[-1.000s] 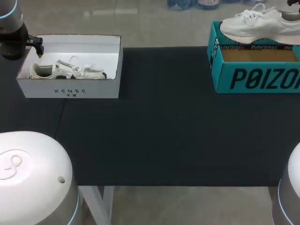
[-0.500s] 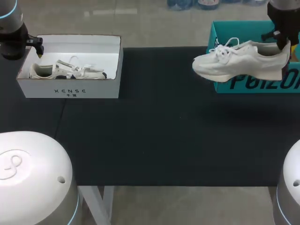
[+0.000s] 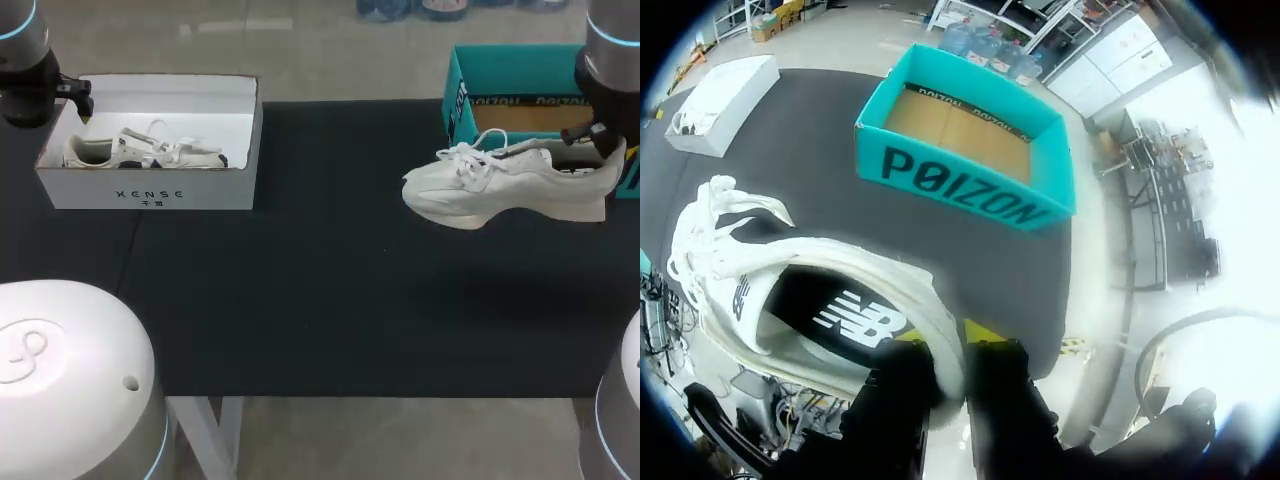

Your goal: Take the shoe out of the shoebox, open the shoe tongue, remove and reinsert the insole, then place the shoe into the shoebox

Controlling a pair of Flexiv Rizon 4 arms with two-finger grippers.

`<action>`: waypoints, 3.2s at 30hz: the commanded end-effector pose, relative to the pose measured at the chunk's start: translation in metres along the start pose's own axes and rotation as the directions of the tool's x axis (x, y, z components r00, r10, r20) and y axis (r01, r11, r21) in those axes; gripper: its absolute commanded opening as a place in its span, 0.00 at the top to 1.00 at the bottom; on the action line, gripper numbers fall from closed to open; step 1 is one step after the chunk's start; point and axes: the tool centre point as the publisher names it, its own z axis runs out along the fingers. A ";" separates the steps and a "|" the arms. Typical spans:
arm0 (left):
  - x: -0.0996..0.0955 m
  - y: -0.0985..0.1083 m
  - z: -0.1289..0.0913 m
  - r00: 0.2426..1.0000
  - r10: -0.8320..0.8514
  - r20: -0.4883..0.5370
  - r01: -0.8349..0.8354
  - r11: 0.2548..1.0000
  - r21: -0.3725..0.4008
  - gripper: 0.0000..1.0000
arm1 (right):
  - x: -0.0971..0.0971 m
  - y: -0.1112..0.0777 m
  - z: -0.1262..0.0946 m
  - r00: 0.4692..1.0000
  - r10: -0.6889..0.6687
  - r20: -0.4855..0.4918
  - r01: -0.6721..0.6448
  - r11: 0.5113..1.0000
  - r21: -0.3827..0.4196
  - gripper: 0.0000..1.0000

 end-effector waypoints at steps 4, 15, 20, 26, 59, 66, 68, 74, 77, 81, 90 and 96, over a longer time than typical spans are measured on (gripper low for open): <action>0.000 0.000 0.000 1.000 0.000 0.000 0.000 1.000 -0.001 0.00 | -0.003 -0.009 -0.001 1.000 -0.001 -0.006 -0.001 0.897 -0.442 1.00; 0.000 0.000 0.000 1.000 0.000 0.000 0.000 1.000 -0.001 0.00 | 0.066 -0.038 -0.008 0.999 0.033 0.003 -0.028 0.898 -0.438 1.00; 0.000 0.000 0.000 1.000 0.000 0.000 0.000 1.000 -0.001 0.00 | 0.097 -0.050 -0.011 0.997 0.075 0.010 -0.063 0.891 -0.450 1.00; 0.000 0.000 0.000 1.000 0.000 0.000 0.000 1.000 -0.001 0.00 | 0.132 -0.046 -0.003 0.996 0.084 -0.024 -0.087 0.922 -0.378 1.00; 0.000 0.000 0.000 1.000 0.000 0.000 0.000 1.000 -0.001 0.00 | 0.208 0.019 0.111 0.993 0.039 -0.110 -0.053 0.991 -0.125 1.00; 0.000 0.000 0.000 1.000 0.000 0.000 0.000 1.000 -0.001 0.00 | 0.214 0.025 0.126 0.992 0.041 -0.118 -0.055 0.992 -0.113 1.00; 0.000 0.000 0.000 1.000 0.000 0.000 0.000 1.000 -0.001 0.00 | 0.216 0.030 0.130 0.992 0.033 -0.119 -0.046 0.993 -0.112 1.00; 0.000 0.000 0.000 1.000 0.000 0.000 0.000 1.000 -0.001 0.00 | 0.218 0.042 0.135 0.993 0.024 -0.115 -0.037 0.992 -0.117 1.00; 0.000 0.000 0.000 1.000 0.000 0.000 0.000 1.000 -0.001 0.00 | 0.217 0.048 0.140 0.993 0.019 -0.113 -0.033 0.992 -0.119 1.00; 0.000 0.000 0.000 1.000 0.000 0.000 0.000 1.000 -0.001 0.00 | 0.221 0.052 0.143 0.994 0.010 -0.107 -0.023 0.993 -0.119 1.00; 0.000 0.000 0.000 1.000 0.000 0.000 0.000 1.000 -0.001 0.00 | 0.227 0.050 0.158 0.993 0.001 -0.116 -0.012 0.995 -0.099 0.95; 0.000 0.000 0.000 1.000 0.000 0.000 0.000 1.000 -0.001 0.00 | 0.225 0.049 0.156 0.993 -0.001 -0.119 -0.011 0.995 -0.102 0.00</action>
